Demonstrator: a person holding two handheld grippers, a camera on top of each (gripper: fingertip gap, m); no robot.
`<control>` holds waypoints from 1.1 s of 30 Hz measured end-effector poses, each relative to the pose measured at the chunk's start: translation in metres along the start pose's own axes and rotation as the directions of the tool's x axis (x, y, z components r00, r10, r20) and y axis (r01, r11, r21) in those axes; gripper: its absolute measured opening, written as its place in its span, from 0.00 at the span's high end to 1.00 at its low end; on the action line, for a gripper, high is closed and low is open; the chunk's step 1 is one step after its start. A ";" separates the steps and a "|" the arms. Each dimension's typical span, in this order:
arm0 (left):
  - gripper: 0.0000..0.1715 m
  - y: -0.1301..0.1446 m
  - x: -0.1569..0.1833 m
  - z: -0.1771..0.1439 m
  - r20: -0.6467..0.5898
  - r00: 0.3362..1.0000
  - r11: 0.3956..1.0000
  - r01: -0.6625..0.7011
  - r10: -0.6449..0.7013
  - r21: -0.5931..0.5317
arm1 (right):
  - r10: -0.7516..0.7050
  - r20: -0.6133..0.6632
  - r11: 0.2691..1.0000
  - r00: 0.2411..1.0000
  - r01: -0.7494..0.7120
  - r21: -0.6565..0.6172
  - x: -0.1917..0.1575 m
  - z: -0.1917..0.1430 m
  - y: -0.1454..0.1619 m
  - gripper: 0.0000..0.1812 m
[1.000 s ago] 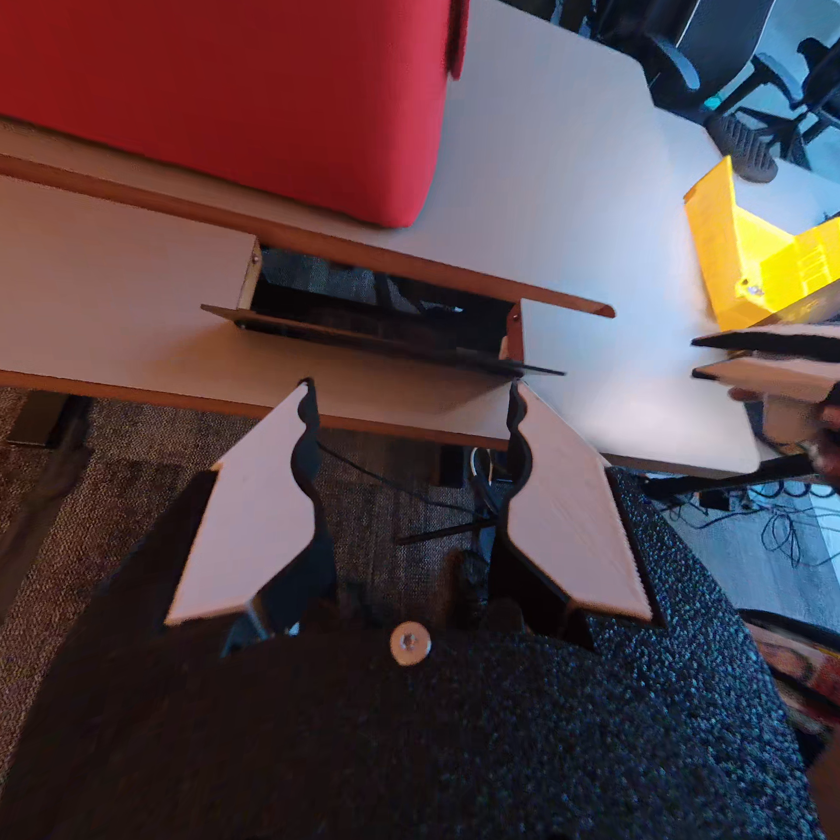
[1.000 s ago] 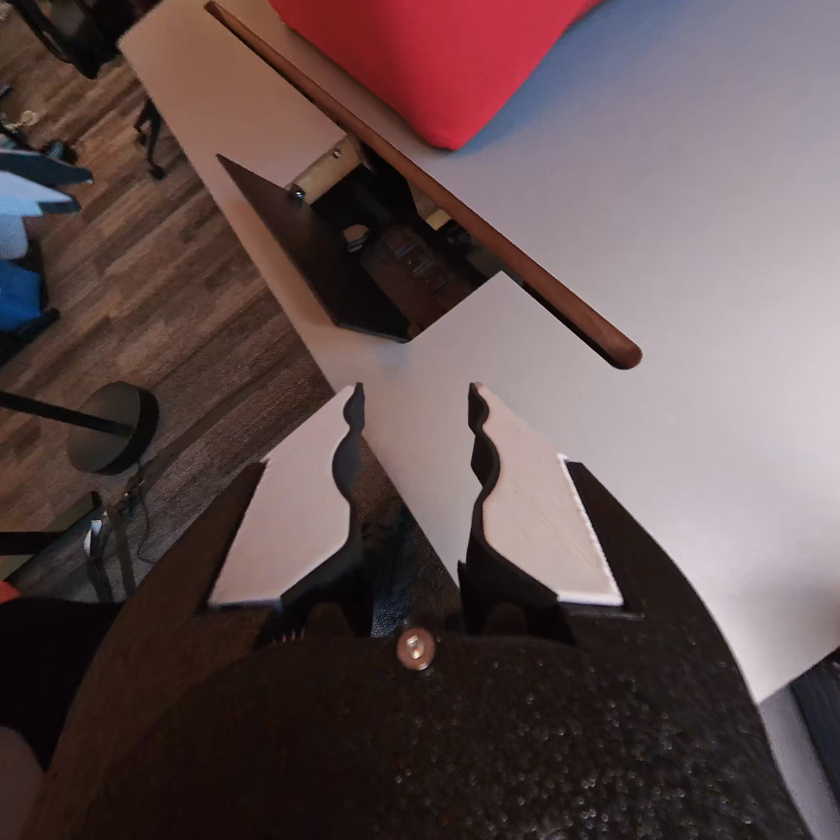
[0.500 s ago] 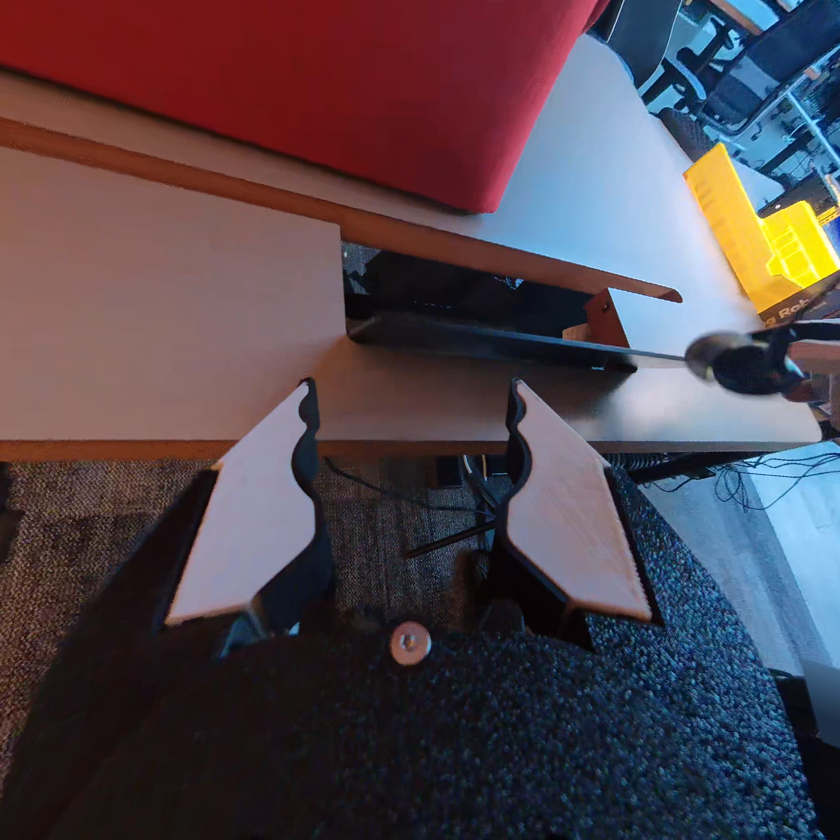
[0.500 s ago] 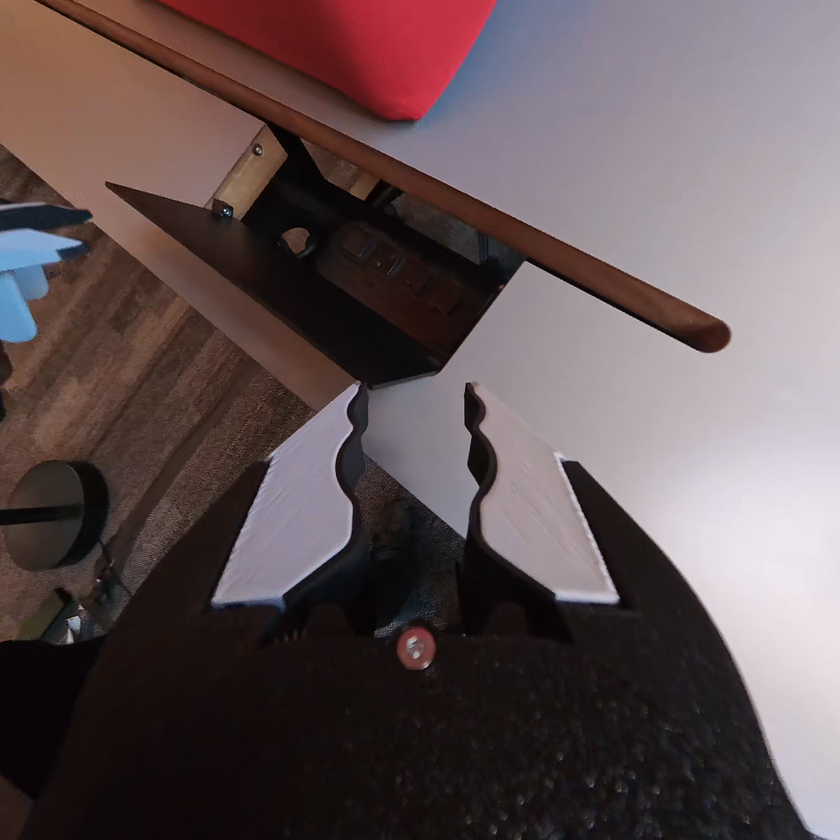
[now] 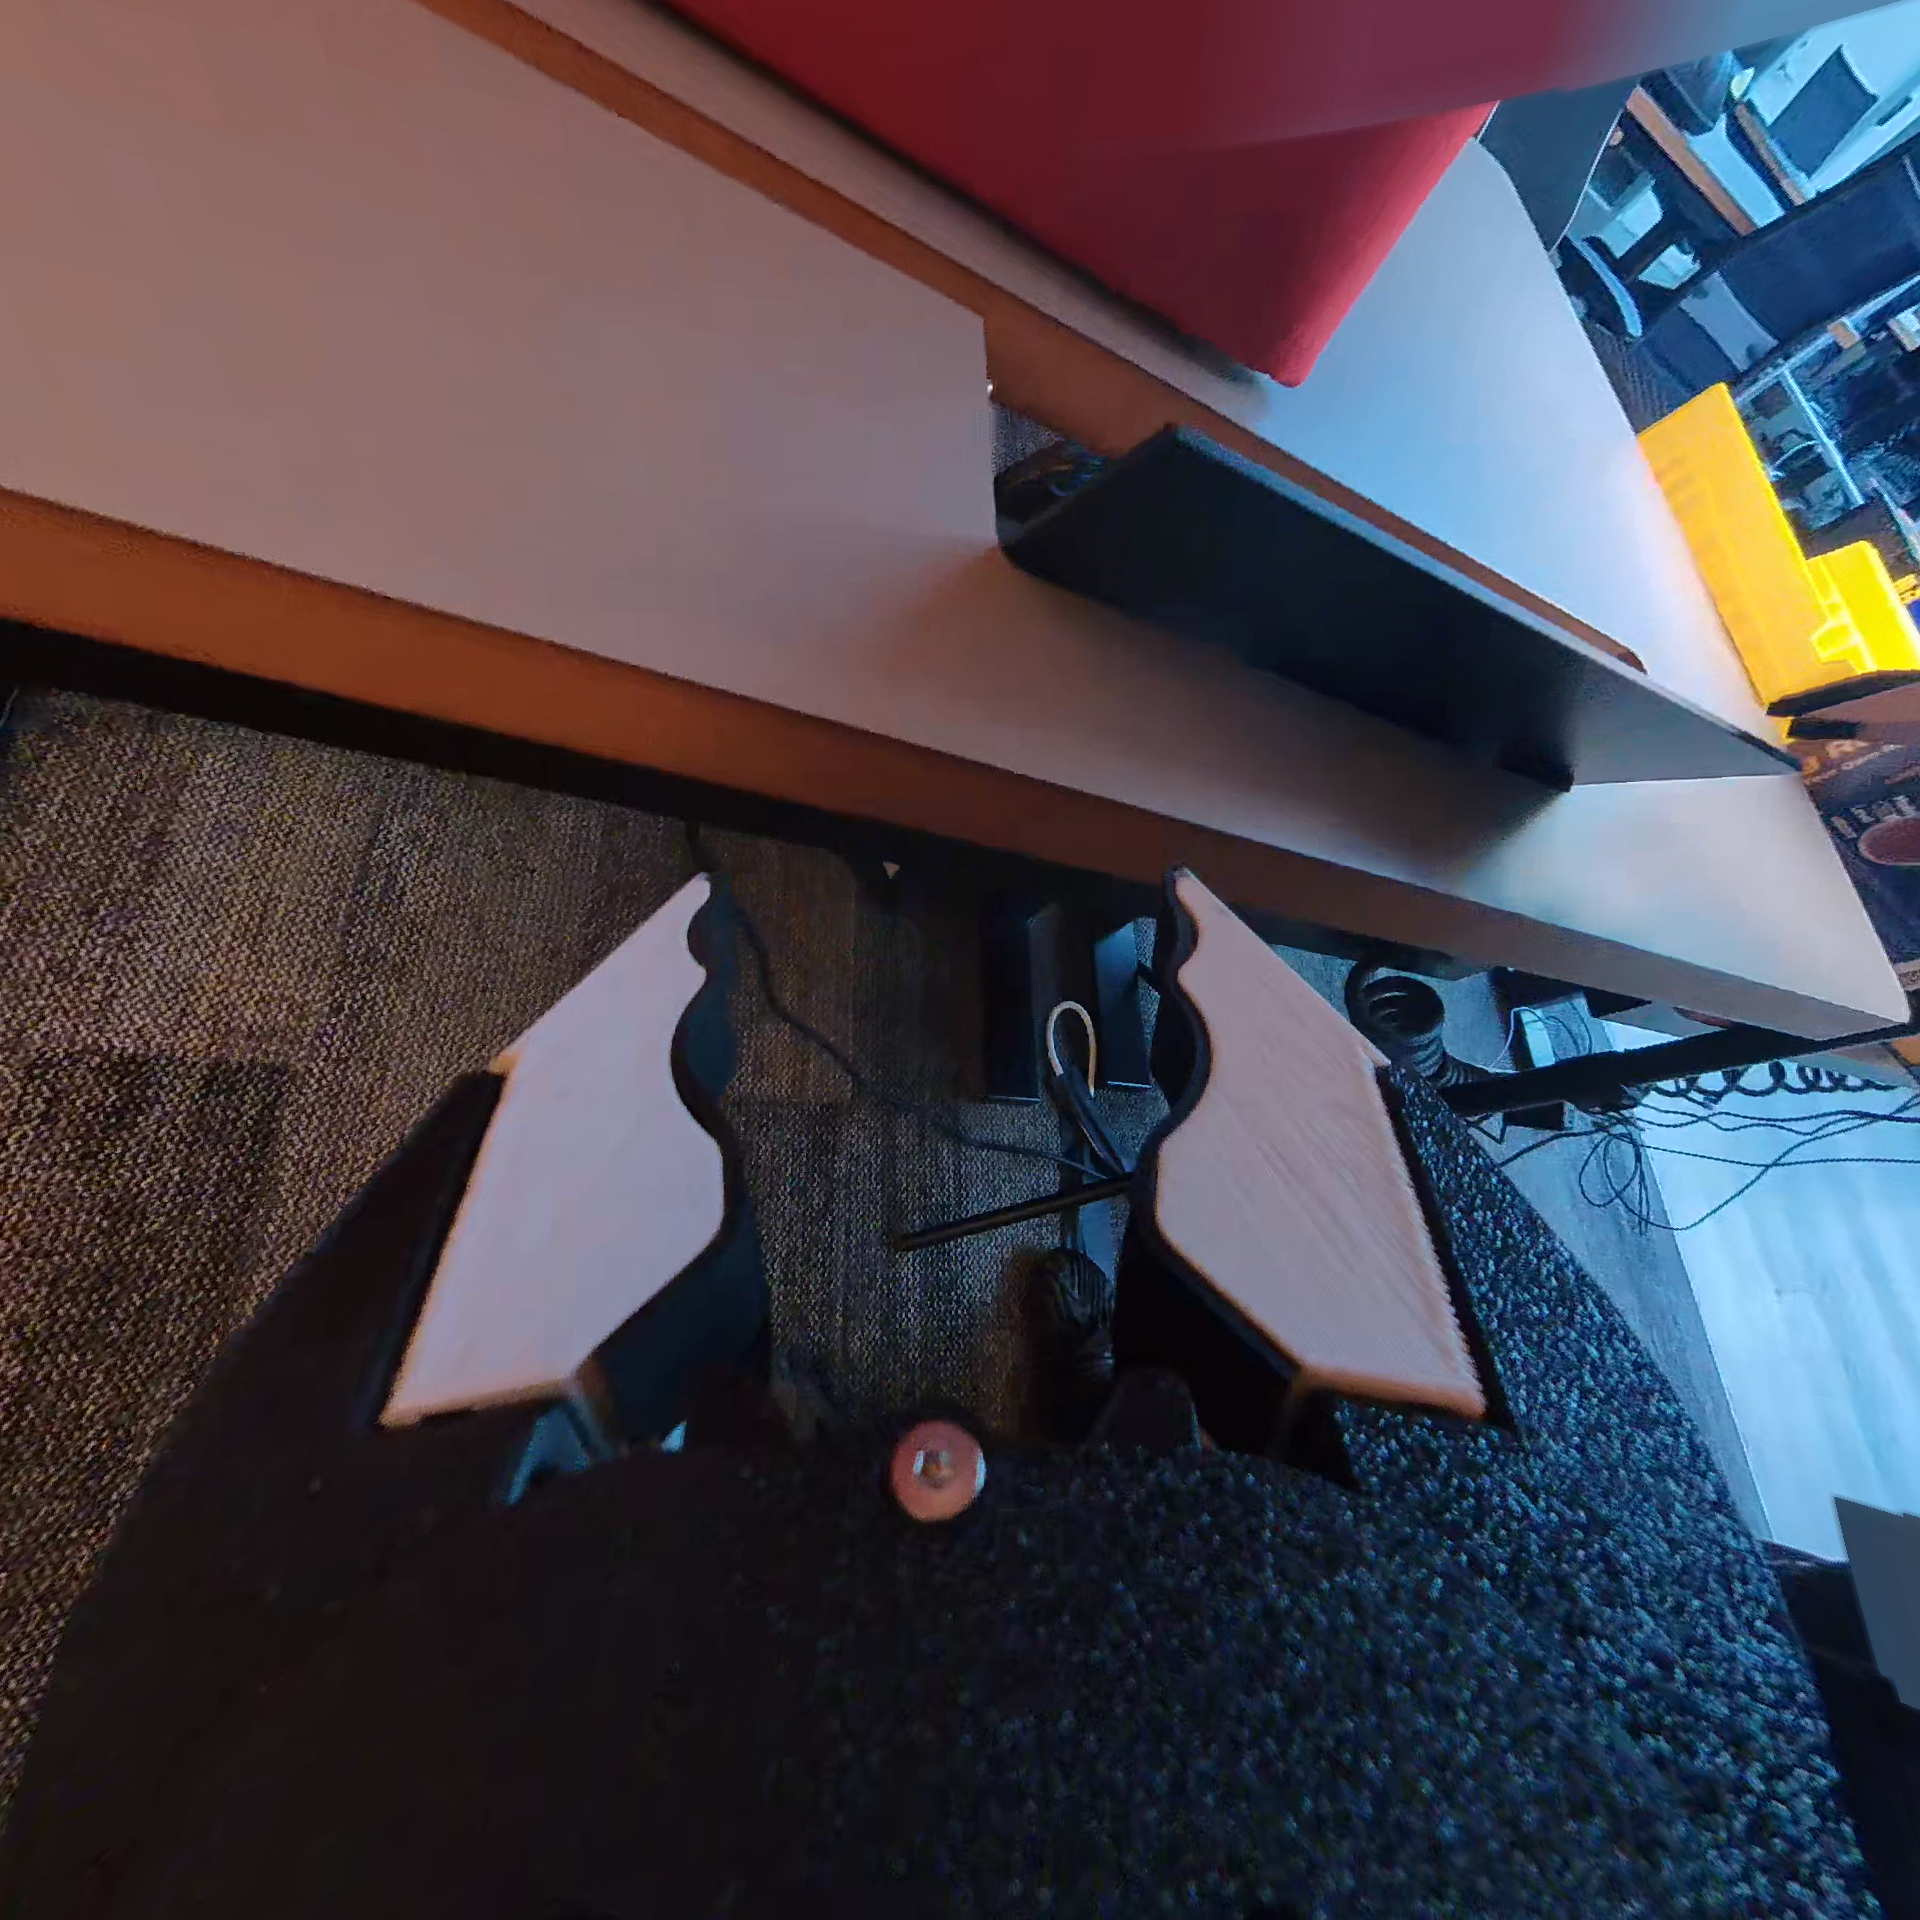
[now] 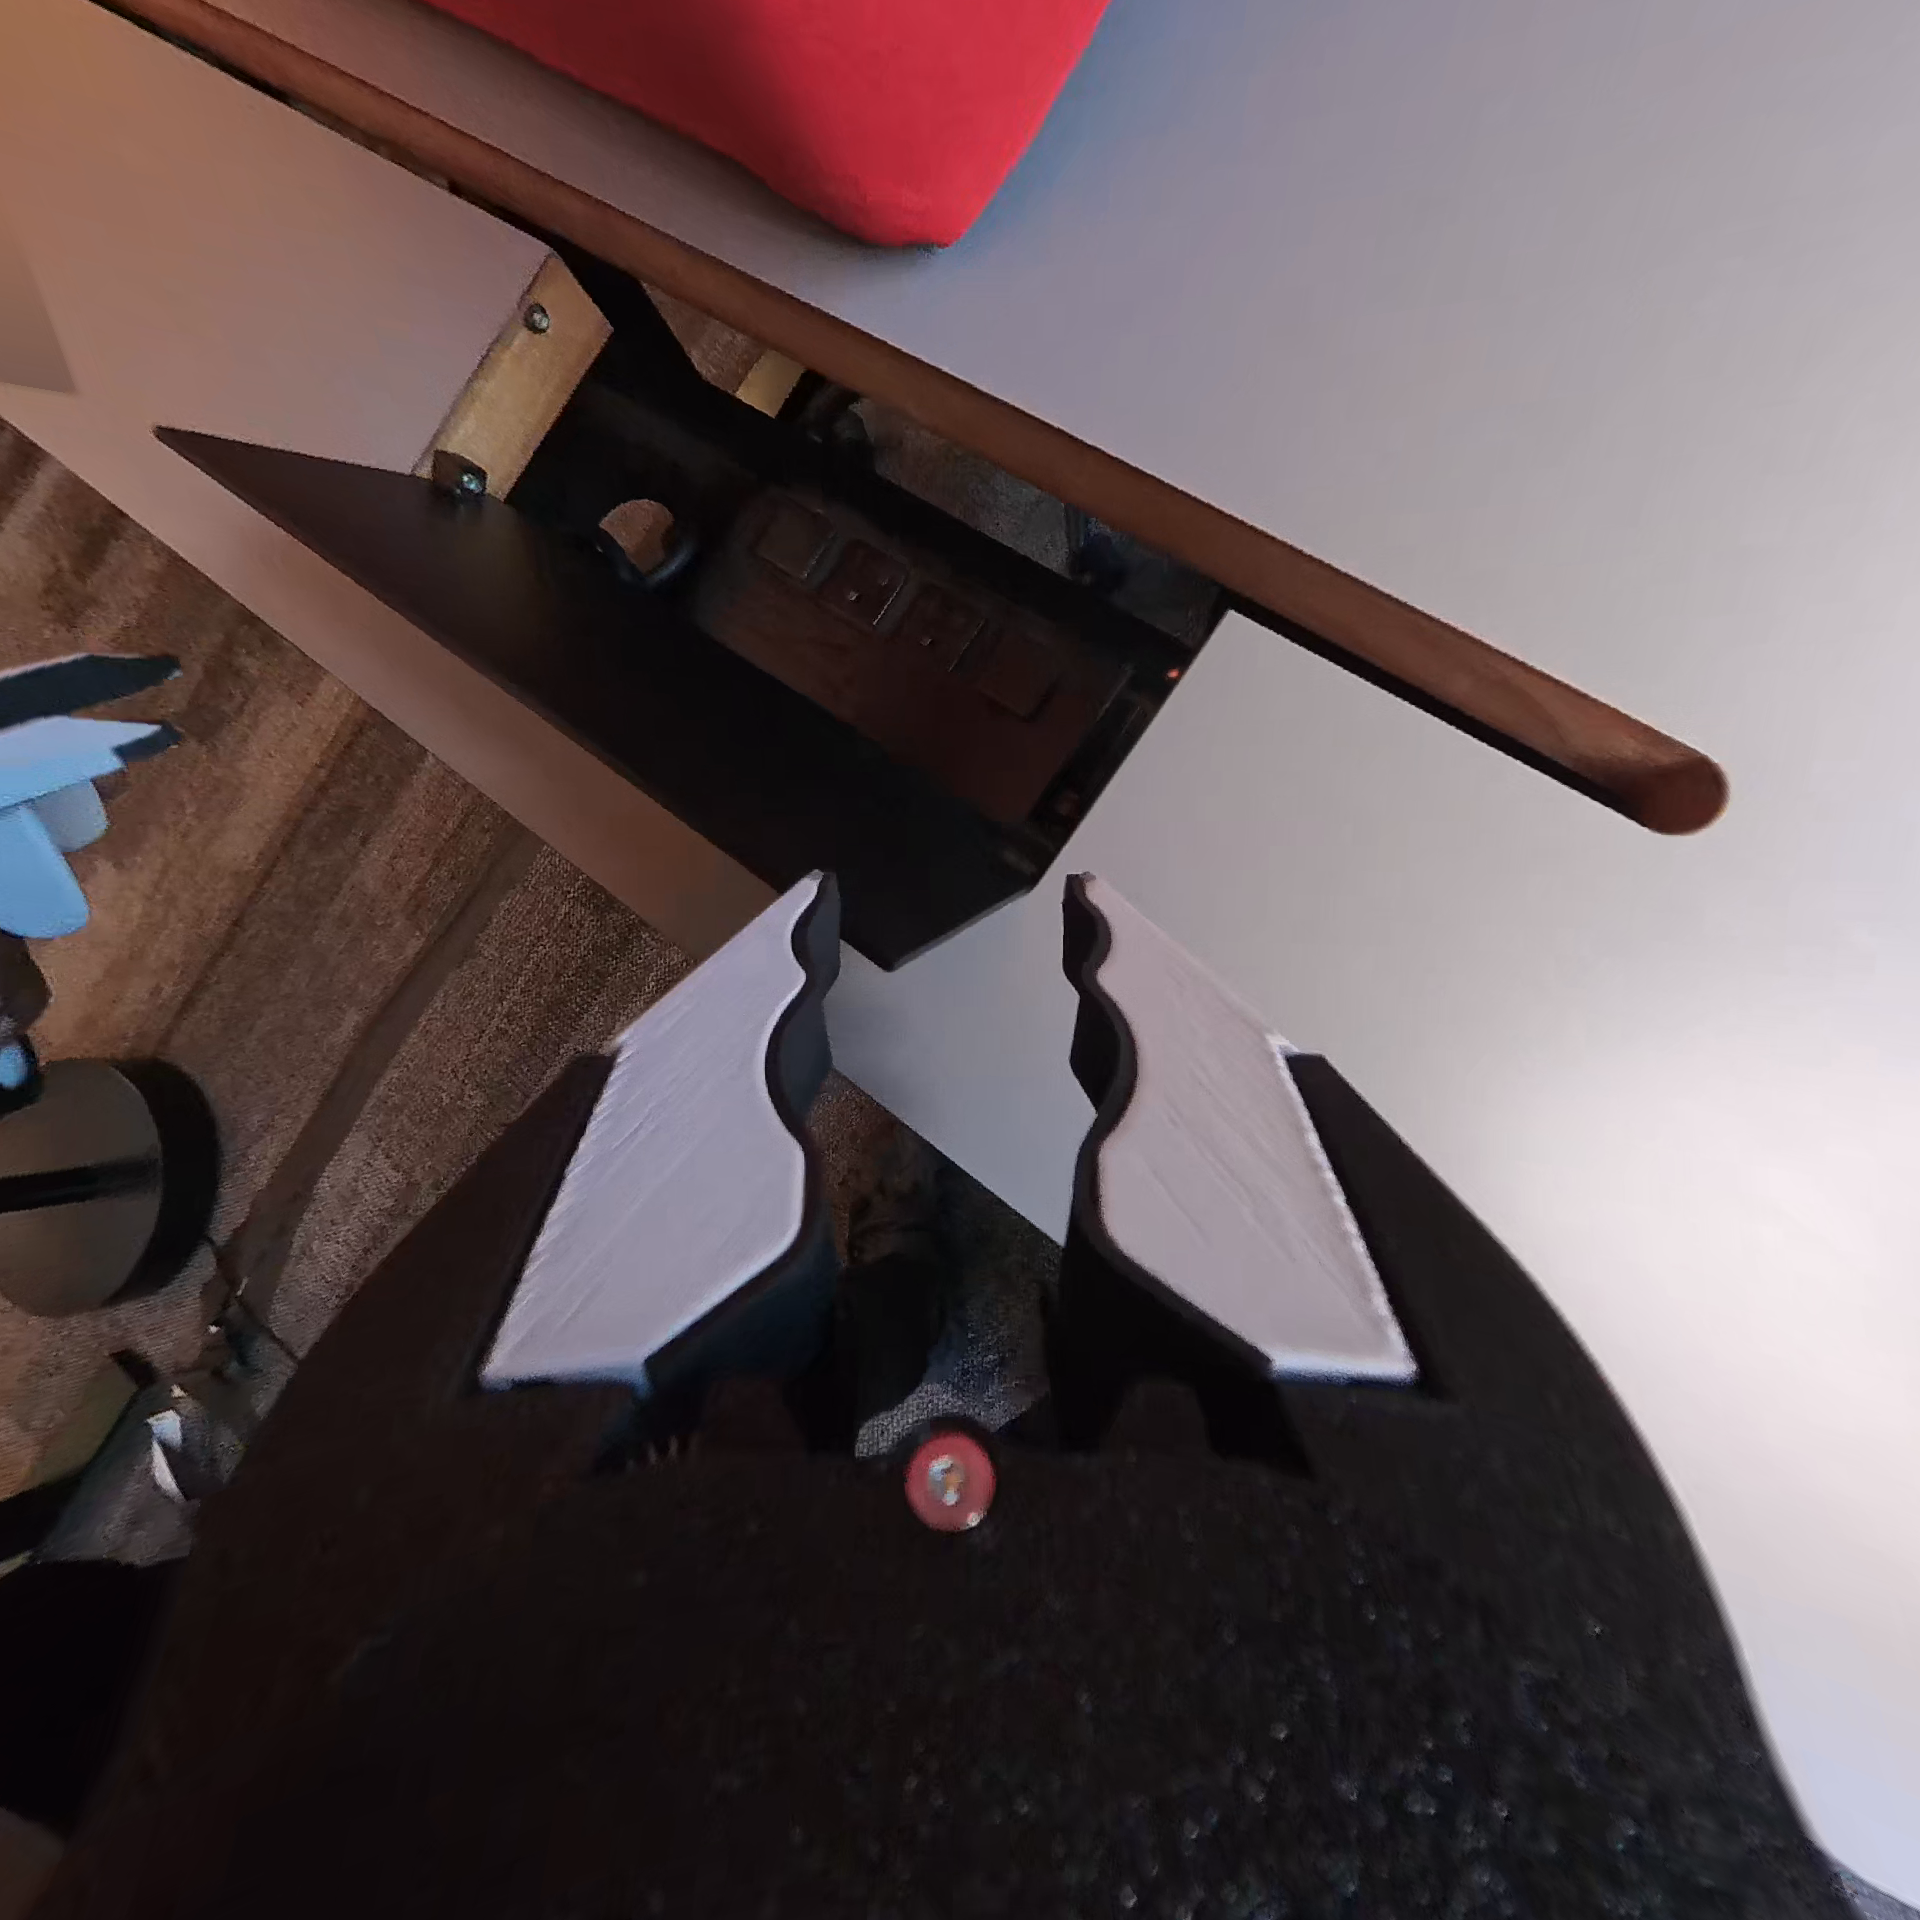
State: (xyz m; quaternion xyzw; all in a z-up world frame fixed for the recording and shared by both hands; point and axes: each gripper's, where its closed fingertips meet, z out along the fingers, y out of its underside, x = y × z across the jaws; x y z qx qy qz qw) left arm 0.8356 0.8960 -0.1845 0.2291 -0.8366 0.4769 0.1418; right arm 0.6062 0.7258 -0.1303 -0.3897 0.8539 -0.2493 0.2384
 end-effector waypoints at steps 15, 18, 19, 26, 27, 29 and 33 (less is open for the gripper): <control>0.54 0.026 -0.006 -0.004 -0.015 0.999 0.998 0.049 -0.048 0.048 | -0.103 -0.019 0.994 0.994 0.103 -0.024 0.002 0.005 -0.018 0.78; 0.55 0.017 0.005 -0.007 -0.042 0.999 0.998 0.020 -0.017 0.064 | -0.096 -0.016 0.995 0.995 0.096 -0.002 0.008 0.012 -0.038 0.79; 0.56 0.011 0.010 -0.008 -0.055 0.998 0.998 -0.003 0.007 0.068 | -0.101 -0.018 0.995 0.995 0.102 0.011 0.009 0.013 -0.044 0.80; 0.63 -0.073 0.055 -0.008 -0.239 0.932 0.961 -0.258 0.274 0.097 | -0.091 -0.008 0.991 0.996 0.091 0.096 -0.002 0.002 -0.060 0.80; 0.63 -0.085 0.061 -0.005 -0.260 0.910 0.946 -0.309 0.324 0.099 | -0.091 -0.007 0.990 0.996 0.092 0.105 -0.003 -0.001 -0.060 0.80; 0.65 -0.105 0.072 0.002 -0.301 0.862 0.912 -0.399 0.408 0.094 | -0.084 -0.013 0.988 0.996 0.085 0.127 0.000 -0.011 -0.060 0.80; 0.66 -0.130 0.097 0.026 -0.348 0.800 0.865 -0.497 0.488 0.070 | -0.040 -0.021 0.987 0.999 0.043 0.157 0.014 -0.031 -0.051 0.81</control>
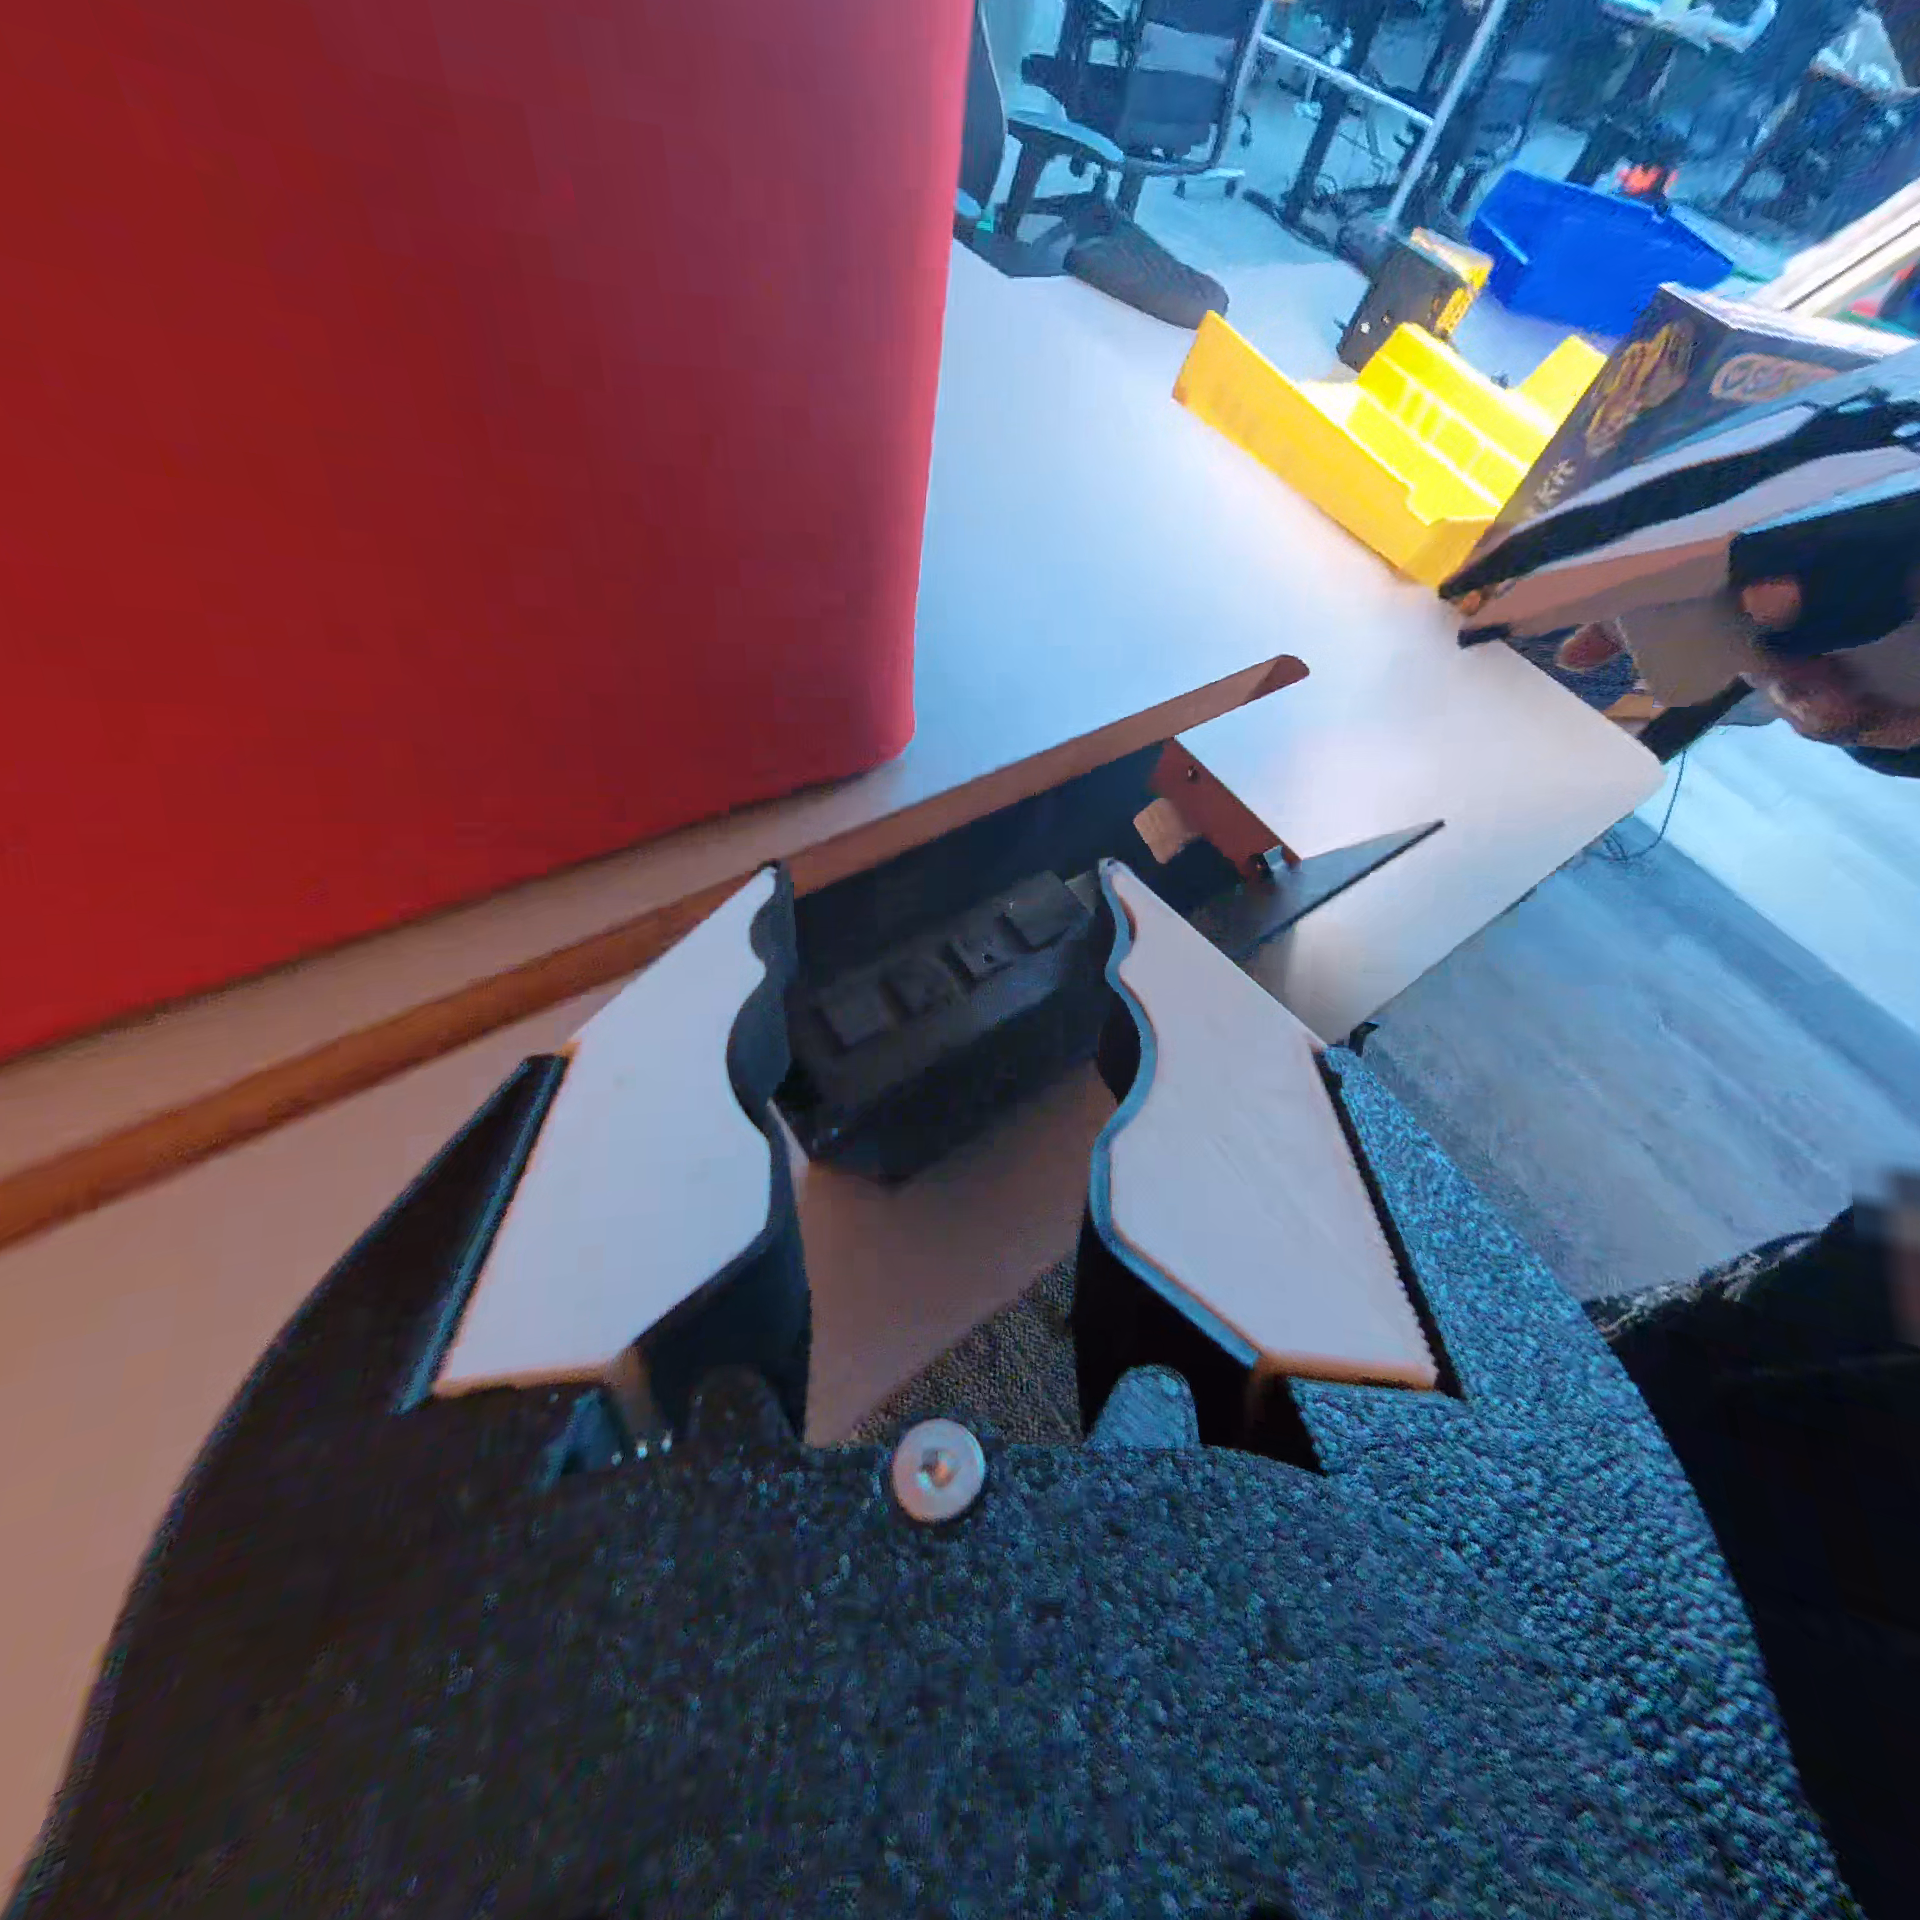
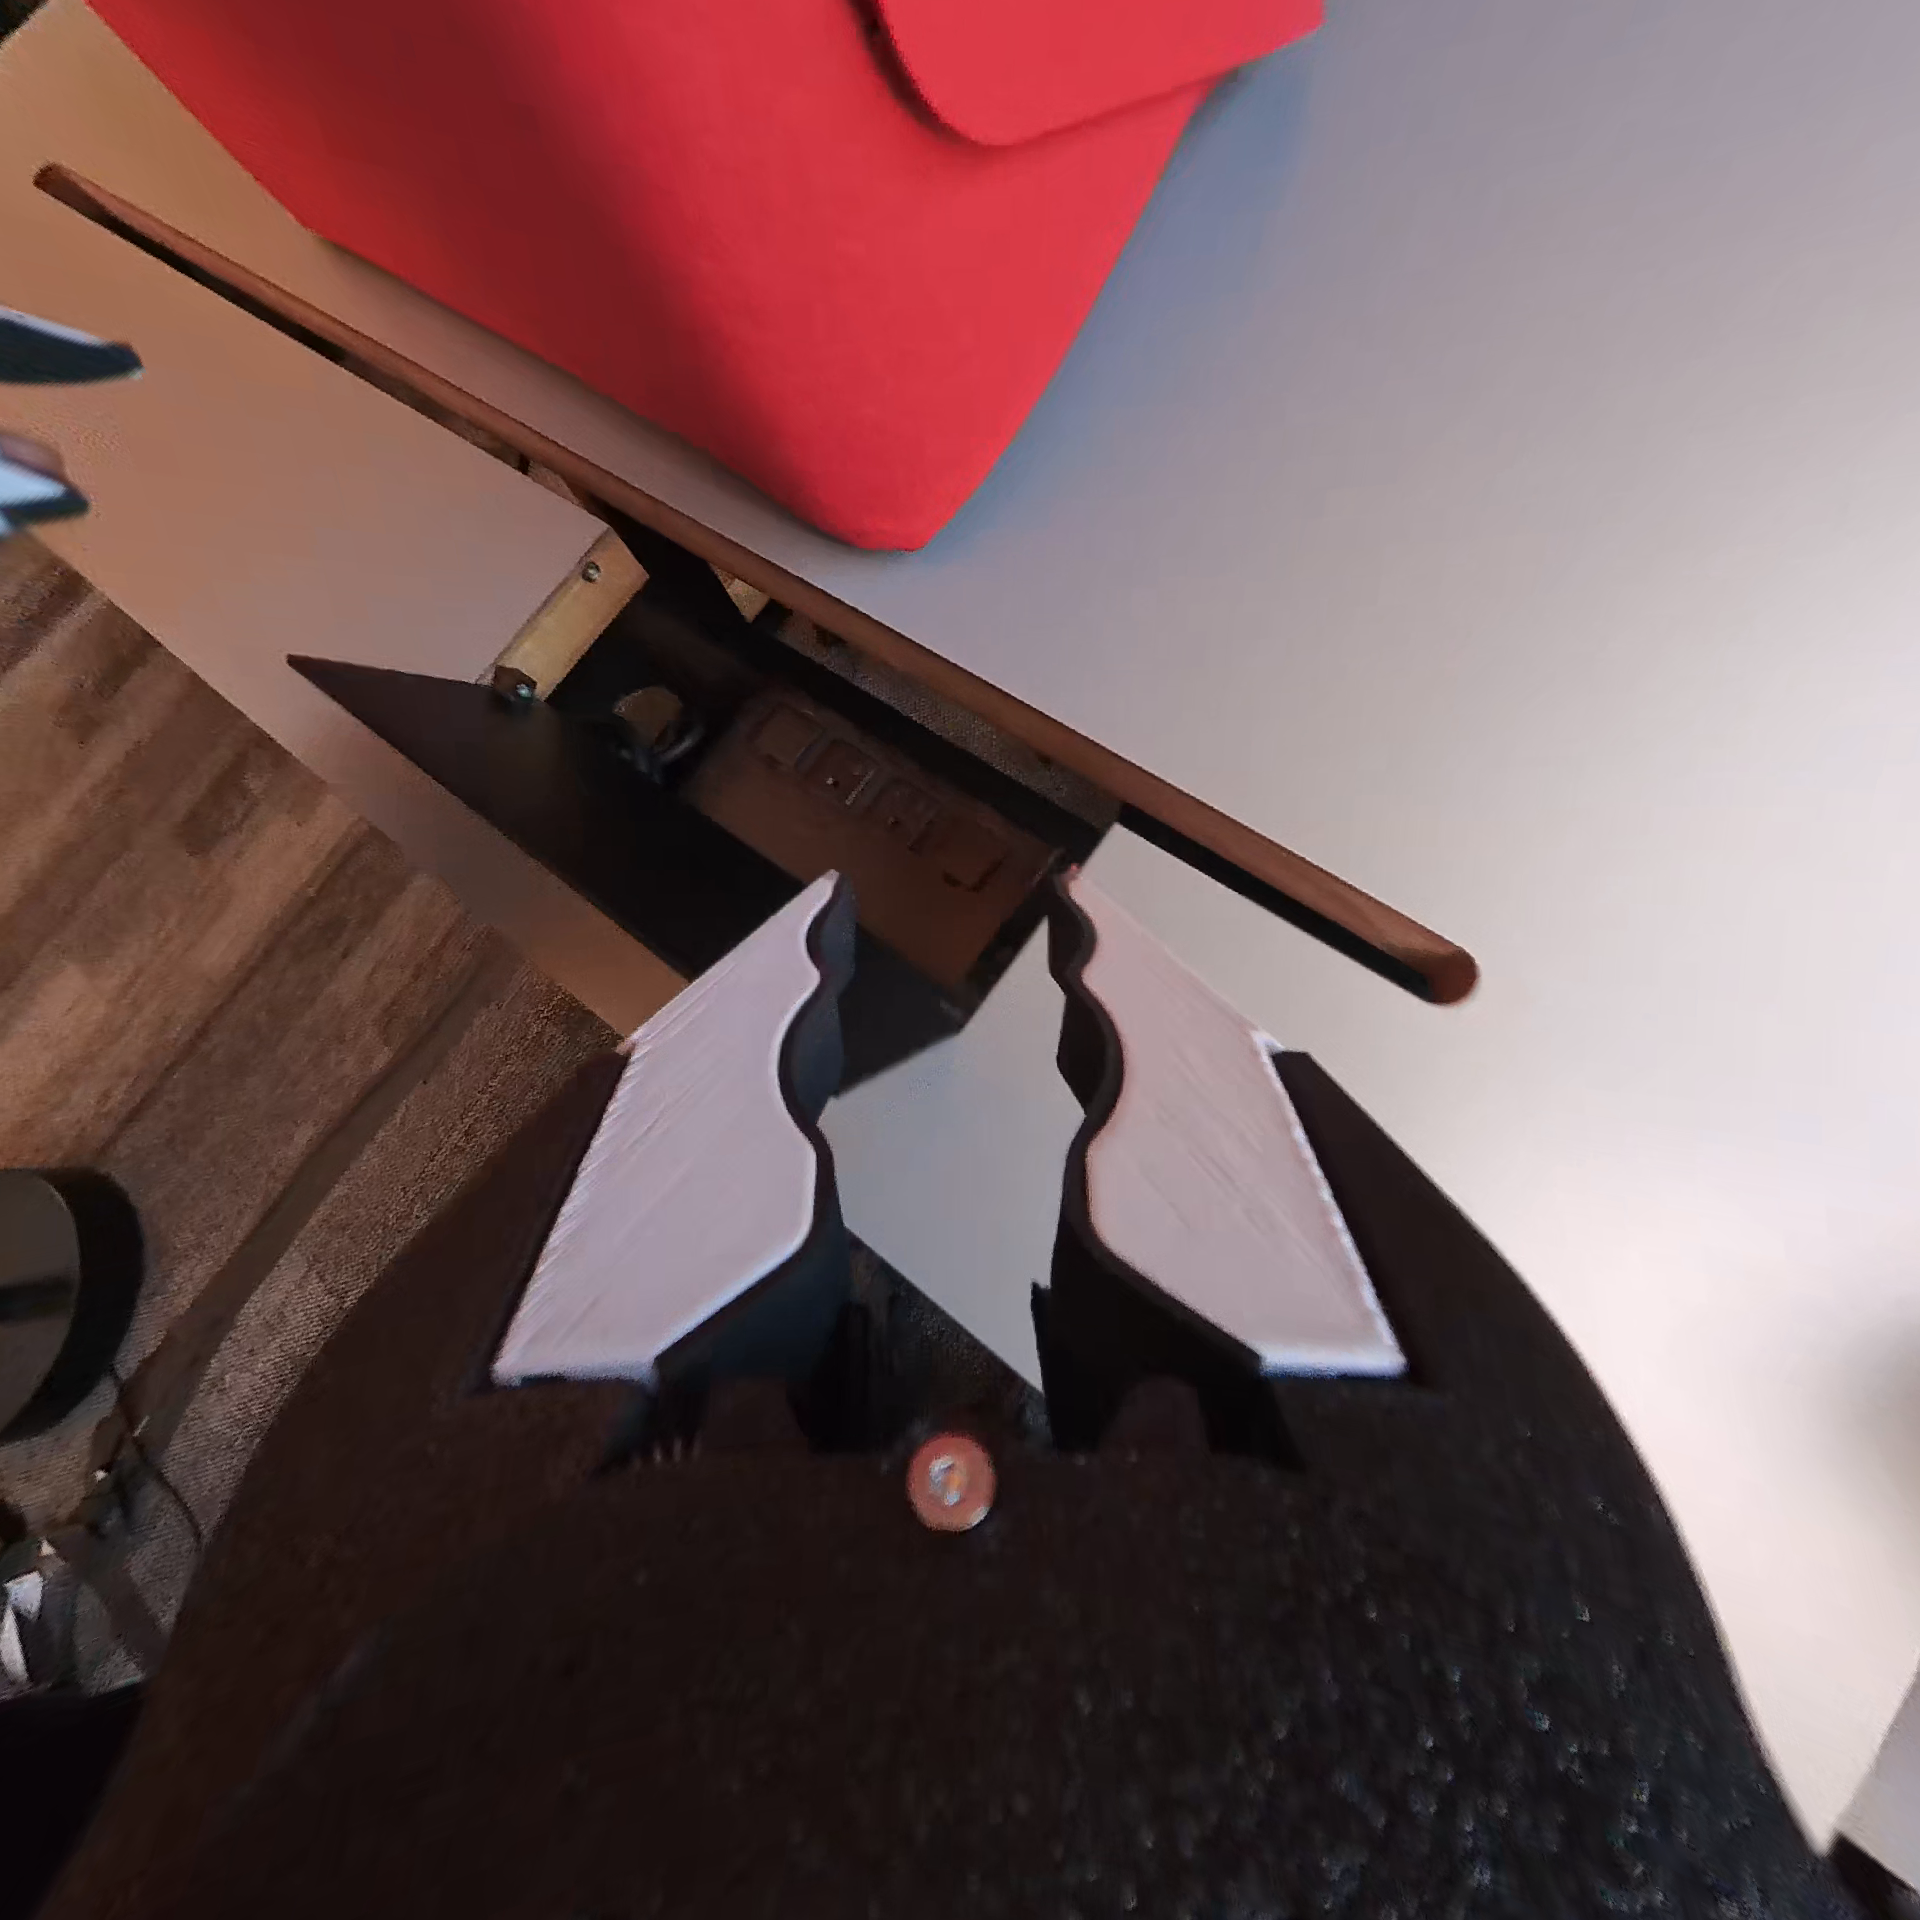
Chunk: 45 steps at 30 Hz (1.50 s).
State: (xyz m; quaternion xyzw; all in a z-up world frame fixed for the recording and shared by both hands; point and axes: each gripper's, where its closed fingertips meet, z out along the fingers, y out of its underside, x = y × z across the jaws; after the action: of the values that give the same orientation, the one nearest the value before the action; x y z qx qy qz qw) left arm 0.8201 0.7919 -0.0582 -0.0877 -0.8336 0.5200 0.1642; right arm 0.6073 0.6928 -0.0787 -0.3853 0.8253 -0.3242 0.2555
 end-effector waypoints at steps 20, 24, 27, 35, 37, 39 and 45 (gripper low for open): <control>0.81 0.085 0.084 0.226 -0.632 0.637 0.569 -0.743 0.441 -0.351 | 0.051 -0.045 0.998 0.998 -0.049 0.051 0.089 -0.106 0.087 0.83; 0.86 0.109 0.091 0.235 -0.735 0.500 0.490 -0.832 0.458 -0.260 | 0.134 -0.099 0.991 0.986 -0.131 0.032 0.100 -0.113 0.100 0.83; 0.88 0.117 0.090 0.241 -0.725 0.405 0.415 -0.892 0.557 -0.179 | 0.158 -0.146 0.987 0.977 -0.156 0.024 0.096 -0.106 0.100 0.83; 0.85 0.138 0.094 0.255 -0.671 0.424 0.416 -0.890 0.608 -0.187 | 0.269 -0.219 0.963 0.938 -0.266 0.044 0.057 -0.072 0.084 0.83; 0.85 0.145 0.097 0.260 -0.684 0.438 0.437 -0.879 0.584 -0.190 | 0.273 -0.236 0.962 0.933 -0.270 0.045 0.050 -0.067 0.078 0.83; 0.85 0.148 0.099 0.267 -0.683 0.461 0.464 -0.863 0.566 -0.199 | 0.273 -0.257 0.962 0.927 -0.270 0.048 0.045 -0.065 0.073 0.83; 0.85 0.160 0.107 0.284 -0.686 0.509 0.520 -0.826 0.520 -0.219 | 0.285 -0.319 0.957 0.904 -0.287 0.042 0.038 -0.070 0.071 0.83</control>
State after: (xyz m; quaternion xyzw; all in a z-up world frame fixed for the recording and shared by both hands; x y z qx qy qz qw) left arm 0.6128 0.6583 -0.2969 -0.6032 -0.7471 0.2448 0.1341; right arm 0.5049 0.7213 -0.0908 -0.2029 0.9042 -0.3394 0.1613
